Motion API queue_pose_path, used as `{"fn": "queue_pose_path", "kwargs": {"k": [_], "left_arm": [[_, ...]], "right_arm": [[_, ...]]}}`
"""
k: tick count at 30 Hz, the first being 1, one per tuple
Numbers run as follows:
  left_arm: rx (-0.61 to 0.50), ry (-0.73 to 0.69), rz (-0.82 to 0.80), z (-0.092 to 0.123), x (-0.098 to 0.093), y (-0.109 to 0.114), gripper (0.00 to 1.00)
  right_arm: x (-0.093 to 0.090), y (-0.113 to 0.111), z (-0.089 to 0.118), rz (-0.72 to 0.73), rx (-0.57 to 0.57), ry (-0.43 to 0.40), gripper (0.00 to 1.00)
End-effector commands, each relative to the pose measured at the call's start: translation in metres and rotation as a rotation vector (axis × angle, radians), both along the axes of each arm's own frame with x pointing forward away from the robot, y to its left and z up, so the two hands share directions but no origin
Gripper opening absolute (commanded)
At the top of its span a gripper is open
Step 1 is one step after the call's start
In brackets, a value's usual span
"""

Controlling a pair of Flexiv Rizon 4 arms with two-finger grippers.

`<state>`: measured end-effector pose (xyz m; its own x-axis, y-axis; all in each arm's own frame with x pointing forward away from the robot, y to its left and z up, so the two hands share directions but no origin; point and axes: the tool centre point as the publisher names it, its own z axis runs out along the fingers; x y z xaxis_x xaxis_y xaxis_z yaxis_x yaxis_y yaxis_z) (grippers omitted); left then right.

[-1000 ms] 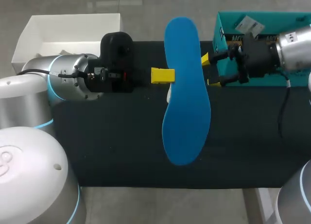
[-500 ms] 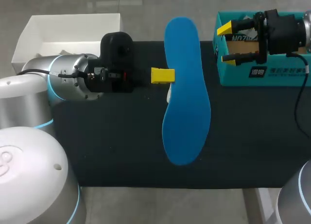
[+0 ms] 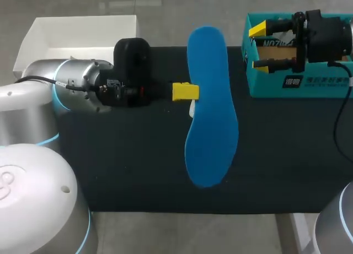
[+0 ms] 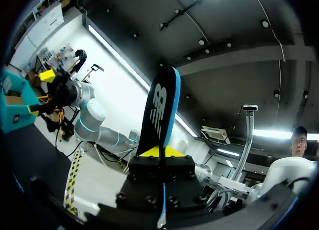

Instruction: Take the shoe out of the shoebox, open the shoe tongue, remove and reinsert the insole, then place the shoe into the shoebox

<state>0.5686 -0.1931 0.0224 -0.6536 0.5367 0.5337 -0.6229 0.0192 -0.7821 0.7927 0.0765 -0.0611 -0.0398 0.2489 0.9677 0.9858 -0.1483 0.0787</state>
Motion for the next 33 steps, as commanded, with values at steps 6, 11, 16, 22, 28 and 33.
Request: {"fn": "queue_pose_path", "kwargs": {"k": [6, 11, 16, 22, 28, 33], "left_arm": [[0.066, -0.755, 0.005, 0.001, 0.052, 0.017, 0.0], [0.088, -1.104, 0.105, 0.018, 0.091, 0.027, 0.0], [0.193, -1.347, 0.166, 0.031, 0.108, 0.035, 0.0], [0.209, -1.346, 0.169, 0.032, 0.106, 0.035, 0.0], [0.209, -1.346, 0.169, 0.032, 0.106, 0.035, 0.0], [0.162, -1.538, 0.163, 0.024, 0.11, 0.032, 0.0]], "right_arm": [[-0.001, 0.001, 0.0, -0.003, -0.001, 0.0, 1.0], [-0.001, 0.001, 0.0, -0.003, -0.001, 0.0, 1.0], [-0.001, 0.001, 0.0, -0.003, -0.001, 0.0, 1.0], [-0.001, 0.001, 0.0, -0.003, -0.001, 0.0, 1.0], [-0.001, 0.001, 0.0, -0.003, -0.001, 0.0, 1.0], [-0.001, 0.001, 0.0, -0.003, -0.001, 0.0, 1.0]]}}
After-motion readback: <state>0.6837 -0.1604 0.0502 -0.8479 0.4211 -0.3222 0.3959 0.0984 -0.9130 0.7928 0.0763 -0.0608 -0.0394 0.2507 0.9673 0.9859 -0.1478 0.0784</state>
